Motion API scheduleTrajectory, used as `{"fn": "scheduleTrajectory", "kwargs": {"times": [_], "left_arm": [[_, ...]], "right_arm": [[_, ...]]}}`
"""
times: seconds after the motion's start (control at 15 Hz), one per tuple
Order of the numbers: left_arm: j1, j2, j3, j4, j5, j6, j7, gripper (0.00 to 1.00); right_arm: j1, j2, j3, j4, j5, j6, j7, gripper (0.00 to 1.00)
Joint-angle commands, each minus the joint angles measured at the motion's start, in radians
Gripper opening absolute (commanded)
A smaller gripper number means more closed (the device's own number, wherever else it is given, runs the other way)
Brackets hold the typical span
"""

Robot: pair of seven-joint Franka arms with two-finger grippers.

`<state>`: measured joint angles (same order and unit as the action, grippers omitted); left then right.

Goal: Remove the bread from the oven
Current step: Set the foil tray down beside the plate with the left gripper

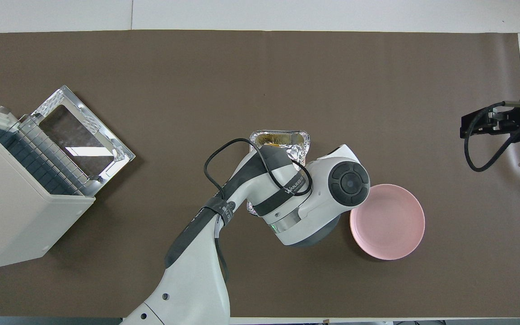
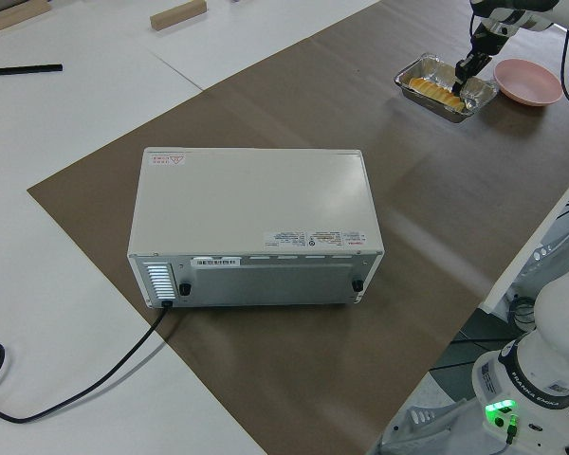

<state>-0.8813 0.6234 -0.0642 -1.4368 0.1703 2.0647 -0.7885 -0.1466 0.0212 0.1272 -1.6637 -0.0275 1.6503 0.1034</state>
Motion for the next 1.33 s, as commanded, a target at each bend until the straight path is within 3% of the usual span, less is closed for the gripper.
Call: {"fn": "scheduleTrajectory", "kwargs": {"times": [0.0,0.27,0.33,0.4,0.6,1.0,1.13,1.27], "left_arm": [[-0.030,-0.010,0.015,-0.036,0.020,0.041,-0.025,0.00],[-0.028,-0.010,0.015,-0.039,0.020,0.054,-0.025,0.04],[-0.027,-0.010,0.015,-0.042,0.020,0.058,-0.029,0.45],[-0.027,-0.010,0.015,-0.048,0.020,0.063,-0.049,0.99],[-0.018,-0.019,0.017,-0.022,0.009,0.040,-0.077,1.00],[0.102,-0.036,0.018,0.127,-0.120,-0.196,-0.022,1.00],[0.142,-0.129,0.018,0.098,-0.121,-0.219,0.047,1.00],[0.206,-0.261,0.021,0.001,-0.120,-0.238,0.136,1.00]], "right_arm": [[-0.004,-0.024,0.008,-0.031,-0.005,0.025,-0.030,1.00],[0.001,-0.026,0.011,-0.031,0.006,0.042,-0.074,1.00],[0.001,-0.024,0.011,-0.031,0.008,0.045,-0.076,1.00],[0.001,-0.024,0.011,-0.031,0.008,0.051,-0.076,1.00],[0.001,-0.027,0.011,-0.044,0.008,0.055,-0.077,1.00],[0.038,-0.020,0.014,-0.076,0.011,0.097,-0.070,1.00],[0.051,-0.010,0.014,-0.083,0.011,0.108,-0.068,1.00],[0.102,-0.004,0.014,-0.134,0.012,0.163,-0.038,1.00]]}}
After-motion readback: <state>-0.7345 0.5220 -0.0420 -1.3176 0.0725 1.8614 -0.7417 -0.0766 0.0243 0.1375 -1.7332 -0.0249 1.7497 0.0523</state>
